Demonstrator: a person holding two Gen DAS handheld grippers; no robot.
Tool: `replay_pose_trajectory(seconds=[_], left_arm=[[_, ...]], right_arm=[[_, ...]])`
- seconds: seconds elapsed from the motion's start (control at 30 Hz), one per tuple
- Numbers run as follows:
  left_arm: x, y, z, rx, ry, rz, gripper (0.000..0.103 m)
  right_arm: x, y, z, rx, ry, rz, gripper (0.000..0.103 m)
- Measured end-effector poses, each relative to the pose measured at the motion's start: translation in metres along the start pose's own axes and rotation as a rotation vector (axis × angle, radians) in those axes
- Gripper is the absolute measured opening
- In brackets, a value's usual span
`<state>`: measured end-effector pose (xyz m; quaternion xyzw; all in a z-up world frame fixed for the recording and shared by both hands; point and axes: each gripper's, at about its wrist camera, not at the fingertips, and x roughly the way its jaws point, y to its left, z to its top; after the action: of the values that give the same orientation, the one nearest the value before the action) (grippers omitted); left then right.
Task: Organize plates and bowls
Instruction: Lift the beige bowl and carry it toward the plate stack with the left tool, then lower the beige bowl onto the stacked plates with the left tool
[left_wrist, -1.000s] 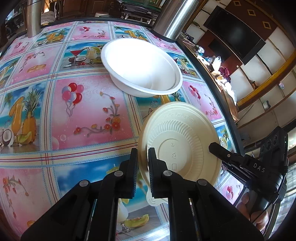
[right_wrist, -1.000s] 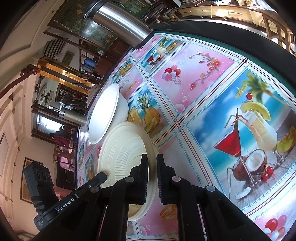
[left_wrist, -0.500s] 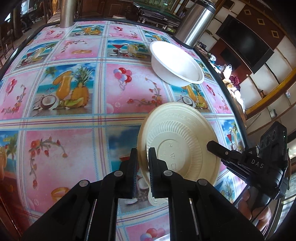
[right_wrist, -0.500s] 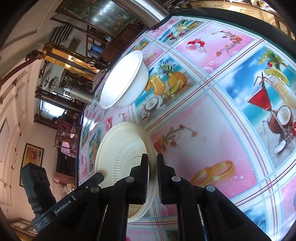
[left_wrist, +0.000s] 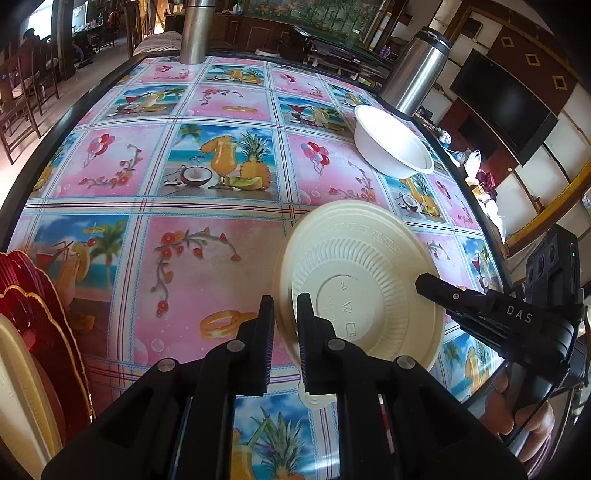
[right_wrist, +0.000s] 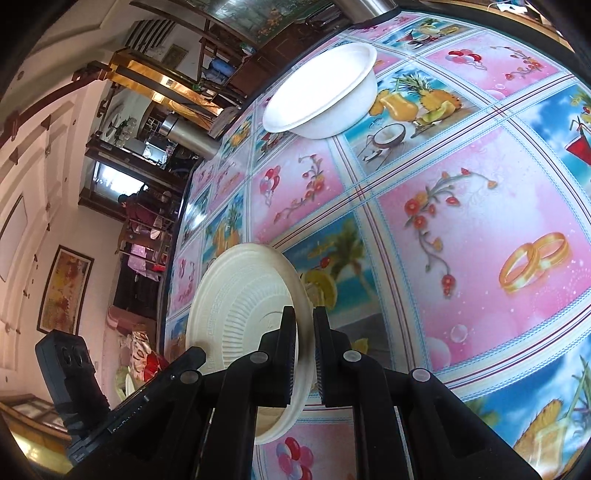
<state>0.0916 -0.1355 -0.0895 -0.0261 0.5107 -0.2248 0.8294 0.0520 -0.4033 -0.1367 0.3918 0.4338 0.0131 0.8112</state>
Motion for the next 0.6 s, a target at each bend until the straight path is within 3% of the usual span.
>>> replay_pose_trajectory(seconds=[0.6], left_arm=[[-0.057,0.027,-0.019,-0.025,-0.119,0.036,0.011]], right_arm=[[-0.01,0.057,-0.026,-0.104,-0.017,0.034,0.011]])
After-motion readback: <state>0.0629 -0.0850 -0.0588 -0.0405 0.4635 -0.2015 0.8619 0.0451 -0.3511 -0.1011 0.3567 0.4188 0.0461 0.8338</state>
